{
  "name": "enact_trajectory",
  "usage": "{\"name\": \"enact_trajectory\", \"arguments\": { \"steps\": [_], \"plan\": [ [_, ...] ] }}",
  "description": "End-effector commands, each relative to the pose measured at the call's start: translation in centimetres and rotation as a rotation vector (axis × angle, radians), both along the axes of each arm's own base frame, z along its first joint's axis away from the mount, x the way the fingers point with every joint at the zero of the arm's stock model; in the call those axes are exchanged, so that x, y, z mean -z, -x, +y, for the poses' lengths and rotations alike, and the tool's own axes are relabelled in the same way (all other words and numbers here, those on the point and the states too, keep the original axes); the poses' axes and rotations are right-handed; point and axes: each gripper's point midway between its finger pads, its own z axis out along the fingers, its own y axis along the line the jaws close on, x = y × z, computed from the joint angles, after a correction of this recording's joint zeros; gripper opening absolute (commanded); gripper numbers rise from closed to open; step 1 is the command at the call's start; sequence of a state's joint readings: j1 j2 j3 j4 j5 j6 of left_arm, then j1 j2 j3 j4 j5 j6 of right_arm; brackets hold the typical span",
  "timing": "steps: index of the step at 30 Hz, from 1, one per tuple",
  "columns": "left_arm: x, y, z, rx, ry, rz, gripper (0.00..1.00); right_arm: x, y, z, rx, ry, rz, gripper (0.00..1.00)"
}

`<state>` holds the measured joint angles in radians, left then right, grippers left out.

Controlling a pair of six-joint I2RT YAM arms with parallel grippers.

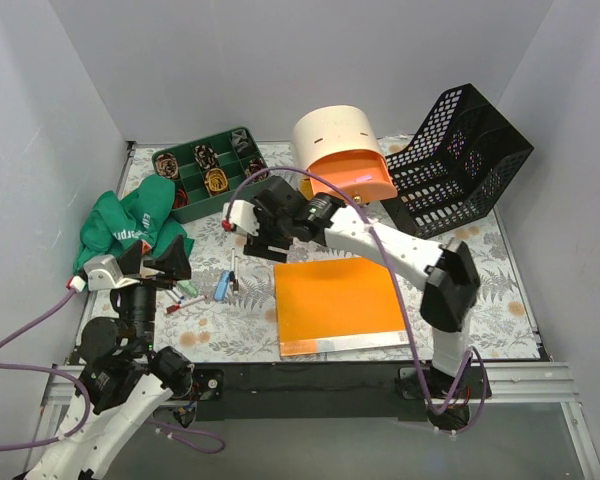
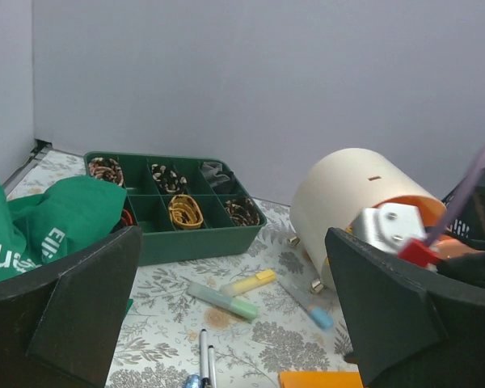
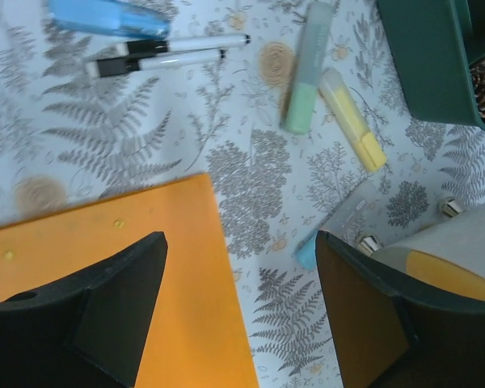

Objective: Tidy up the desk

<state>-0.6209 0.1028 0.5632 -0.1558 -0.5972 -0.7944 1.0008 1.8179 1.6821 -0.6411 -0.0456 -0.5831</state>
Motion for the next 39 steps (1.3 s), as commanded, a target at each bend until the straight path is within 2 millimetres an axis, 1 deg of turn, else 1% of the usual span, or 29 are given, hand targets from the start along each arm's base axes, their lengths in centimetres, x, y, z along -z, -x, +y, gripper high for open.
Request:
{"name": "enact_trajectory", "arguments": {
  "steps": [1,2,3,4,5,7,8,10,11,12,13,14,16,17,19,20,21,24,25,26,32,39],
  "plan": [
    [2.4,-0.6,0.8,-0.062,0.021,0.062,0.98,-1.4,-5.0,2.0,0.24,-0.002,-0.099,0.82],
    [2.6,-0.7,0.5,-0.05,0.011,0.066,0.98,0.9,-5.9,2.5,0.279,0.044,-0.08,0.83],
    [2.9,-0.7,0.4,-0.047,-0.001,0.079,0.98,-0.2,-7.2,3.0,0.321,0.031,-0.126,0.82],
    [3.0,-0.7,0.4,-0.049,-0.007,0.088,0.98,-0.1,-8.0,3.3,0.346,0.038,-0.143,0.82],
    [3.1,-0.8,0.6,-0.061,-0.01,0.097,0.98,1.9,-8.7,3.4,0.366,0.079,-0.14,0.81],
    [3.4,-0.8,0.5,-0.058,-0.019,0.104,0.98,2.4,-10.0,3.2,0.406,0.093,-0.177,0.8],
    [3.3,-0.8,0.5,-0.054,-0.02,0.101,0.98,3.7,-10.8,2.8,0.425,0.118,-0.18,0.8],
    [3.3,-0.8,0.1,-0.033,-0.029,0.095,0.98,4.5,-12.0,2.1,0.46,0.144,-0.2,0.78],
    [3.4,-0.9,0.0,-0.032,-0.036,0.098,0.98,5.5,-13.1,1.2,0.487,0.166,-0.199,0.76],
    [3.4,-1.0,-0.1,-0.03,-0.042,0.099,0.98,5.8,-13.7,0.7,0.505,0.173,-0.198,0.71],
    [3.4,-1.0,-0.1,-0.03,-0.044,0.098,0.98,6.2,-14.2,0.4,0.511,0.178,-0.19,0.71],
    [3.5,-1.1,-0.2,-0.028,-0.053,0.102,0.98,6.9,-15.0,-0.4,0.528,0.19,-0.18,0.68],
    [3.4,-1.1,-0.4,-0.023,-0.058,0.1,0.98,7.8,-15.4,-1.0,0.525,0.211,-0.173,0.67],
    [3.5,-1.1,-0.4,-0.019,-0.063,0.101,0.98,8.7,-15.5,-1.3,0.524,0.23,-0.167,0.67],
    [3.6,-1.2,-0.5,-0.02,-0.066,0.103,0.98,9.6,-15.4,-1.5,0.514,0.25,-0.158,0.65],
    [3.5,-1.1,-0.5,-0.017,-0.067,0.1,0.98,10.2,-15.4,-1.5,0.51,0.261,-0.154,0.62],
    [3.5,-1.1,-0.4,-0.018,-0.066,0.099,0.98,10.4,-15.5,-1.5,0.511,0.264,-0.155,0.58],
    [3.4,-1.1,-0.4,-0.017,-0.065,0.095,0.98,11.0,-15.9,-1.7,0.52,0.272,-0.152,0.57],
    [3.5,-1.1,-0.4,-0.018,-0.067,0.097,0.98,11.2,-16.1,-1.8,0.523,0.277,-0.152,0.54],
    [3.5,-1.1,-0.4,-0.018,-0.068,0.098,0.98,11.9,-16.4,-2.1,0.528,0.286,-0.148,0.54],
    [3.5,-1.2,-0.6,-0.014,-0.073,0.101,0.98,13.0,-17.5,-3.2,0.55,0.302,-0.133,0.53],
    [3.6,-1.2,-0.5,-0.014,-0.075,0.101,0.98,13.8,-17.7,-3.6,0.555,0.306,-0.112,0.53]
  ]
}}
